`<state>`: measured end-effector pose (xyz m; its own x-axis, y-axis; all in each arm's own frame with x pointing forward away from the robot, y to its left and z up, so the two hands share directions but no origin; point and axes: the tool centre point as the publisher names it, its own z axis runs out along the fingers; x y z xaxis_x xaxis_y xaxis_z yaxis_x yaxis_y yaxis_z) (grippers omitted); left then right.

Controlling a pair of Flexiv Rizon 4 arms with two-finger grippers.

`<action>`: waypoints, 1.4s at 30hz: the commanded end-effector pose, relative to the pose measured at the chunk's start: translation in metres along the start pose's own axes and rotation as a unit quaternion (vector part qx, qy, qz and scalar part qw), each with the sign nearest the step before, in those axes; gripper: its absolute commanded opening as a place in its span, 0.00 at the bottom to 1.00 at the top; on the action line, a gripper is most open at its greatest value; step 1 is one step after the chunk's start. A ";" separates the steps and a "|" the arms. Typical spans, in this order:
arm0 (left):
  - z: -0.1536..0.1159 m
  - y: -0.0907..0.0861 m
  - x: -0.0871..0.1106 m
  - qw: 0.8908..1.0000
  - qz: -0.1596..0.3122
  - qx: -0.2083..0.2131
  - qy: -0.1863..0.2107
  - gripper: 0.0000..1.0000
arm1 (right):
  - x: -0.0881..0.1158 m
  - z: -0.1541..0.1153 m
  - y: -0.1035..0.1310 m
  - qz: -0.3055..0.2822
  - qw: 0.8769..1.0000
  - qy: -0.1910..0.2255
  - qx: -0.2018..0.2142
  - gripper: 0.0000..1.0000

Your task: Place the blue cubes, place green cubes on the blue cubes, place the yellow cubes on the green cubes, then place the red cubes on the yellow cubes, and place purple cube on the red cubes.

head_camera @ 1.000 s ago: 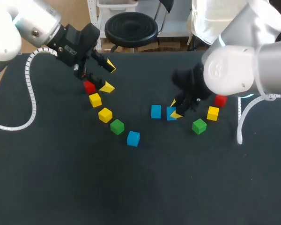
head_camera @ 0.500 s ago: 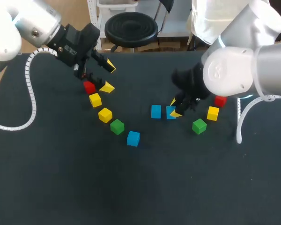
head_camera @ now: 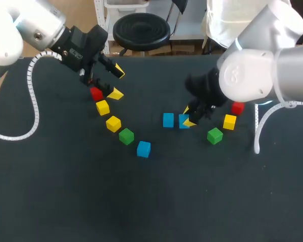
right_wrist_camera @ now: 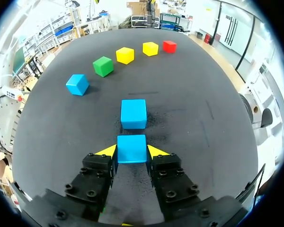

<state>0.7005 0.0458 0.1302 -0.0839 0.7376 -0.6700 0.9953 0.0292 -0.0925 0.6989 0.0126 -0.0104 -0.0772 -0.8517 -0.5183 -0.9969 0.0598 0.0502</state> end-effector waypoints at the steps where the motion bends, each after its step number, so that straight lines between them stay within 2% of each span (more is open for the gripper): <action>1: 0.000 0.000 0.000 1.000 0.000 0.000 0.001 1.00 | 0.000 0.003 -0.004 -0.002 1.000 -0.002 -0.001 0.00; 26: 0.000 0.000 0.000 1.000 0.000 0.000 0.001 1.00 | -0.001 0.003 -0.004 -0.004 1.000 0.004 -0.005 0.00; 27: 0.000 0.000 0.000 1.000 0.000 0.000 0.001 1.00 | -0.001 0.003 -0.004 -0.003 1.000 0.004 -0.006 0.26; 28: 0.000 0.000 0.000 1.000 0.000 0.000 0.001 1.00 | 0.000 0.003 -0.003 -0.003 1.000 0.003 -0.007 0.47; 29: 0.000 0.000 0.000 1.000 0.000 0.000 0.001 1.00 | 0.000 0.002 -0.003 -0.003 1.000 0.003 -0.008 1.00; 42: 0.000 0.000 0.000 1.000 0.000 0.000 0.001 1.00 | 0.001 -0.008 -0.001 -0.013 1.000 0.003 -0.005 1.00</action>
<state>0.7005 0.0458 0.1302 -0.0839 0.7376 -0.6700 0.9953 0.0292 -0.0925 0.7029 0.0097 -0.0076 -0.0516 -0.8571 -0.5126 -0.9983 0.0314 0.0481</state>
